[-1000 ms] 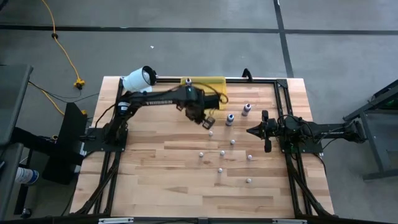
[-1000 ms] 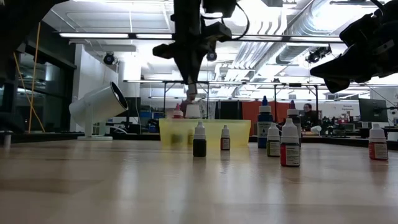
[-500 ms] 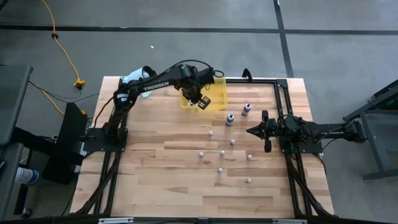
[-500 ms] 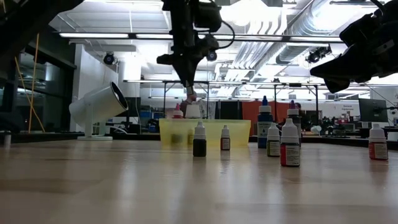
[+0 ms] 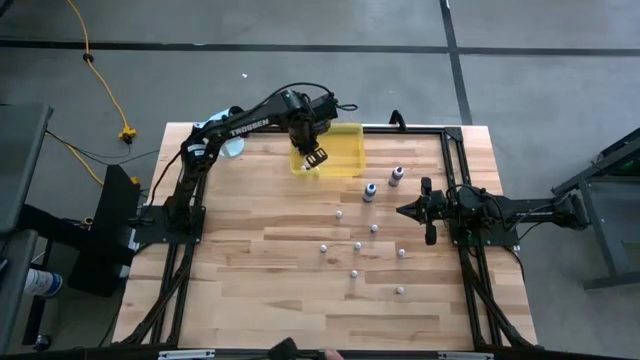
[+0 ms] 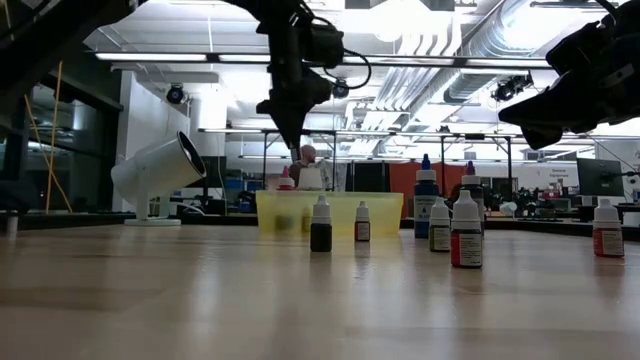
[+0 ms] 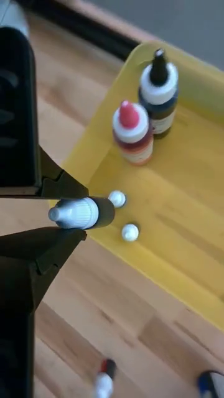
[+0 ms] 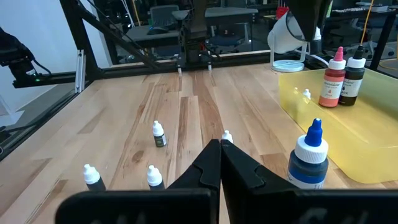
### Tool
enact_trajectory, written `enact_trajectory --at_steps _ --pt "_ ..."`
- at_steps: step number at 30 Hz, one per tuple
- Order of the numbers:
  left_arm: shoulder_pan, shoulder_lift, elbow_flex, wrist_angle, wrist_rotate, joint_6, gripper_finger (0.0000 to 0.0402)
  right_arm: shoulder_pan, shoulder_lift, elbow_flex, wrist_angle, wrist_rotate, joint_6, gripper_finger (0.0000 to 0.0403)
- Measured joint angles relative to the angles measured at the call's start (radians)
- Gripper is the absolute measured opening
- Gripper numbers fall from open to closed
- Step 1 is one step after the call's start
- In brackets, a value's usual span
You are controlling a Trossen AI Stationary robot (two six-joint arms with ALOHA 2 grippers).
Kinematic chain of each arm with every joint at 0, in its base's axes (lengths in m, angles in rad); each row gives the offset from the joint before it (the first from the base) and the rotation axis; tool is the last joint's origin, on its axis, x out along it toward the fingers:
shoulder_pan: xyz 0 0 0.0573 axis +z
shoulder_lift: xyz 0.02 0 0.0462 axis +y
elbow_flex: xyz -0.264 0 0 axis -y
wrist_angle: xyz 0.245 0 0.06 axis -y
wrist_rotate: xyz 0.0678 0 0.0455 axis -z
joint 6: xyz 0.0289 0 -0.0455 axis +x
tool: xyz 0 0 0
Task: Pick & Place food coloring
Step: Put the small black food coloring bottle into the yellow container
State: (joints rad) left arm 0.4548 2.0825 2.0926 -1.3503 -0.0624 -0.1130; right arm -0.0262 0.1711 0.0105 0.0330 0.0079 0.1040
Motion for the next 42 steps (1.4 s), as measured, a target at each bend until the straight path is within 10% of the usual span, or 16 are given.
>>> enact_trajectory --at_steps 11,42 --pt "0.021 0.021 -0.048 0.049 0.027 0.128 0.0039 0.000 0.000 0.000 0.000 0.000 0.000 0.0000" --pt "0.003 0.146 -0.047 0.151 -0.019 -0.249 0.0039 0.000 0.000 0.000 0.000 0.000 0.000 0.0000"
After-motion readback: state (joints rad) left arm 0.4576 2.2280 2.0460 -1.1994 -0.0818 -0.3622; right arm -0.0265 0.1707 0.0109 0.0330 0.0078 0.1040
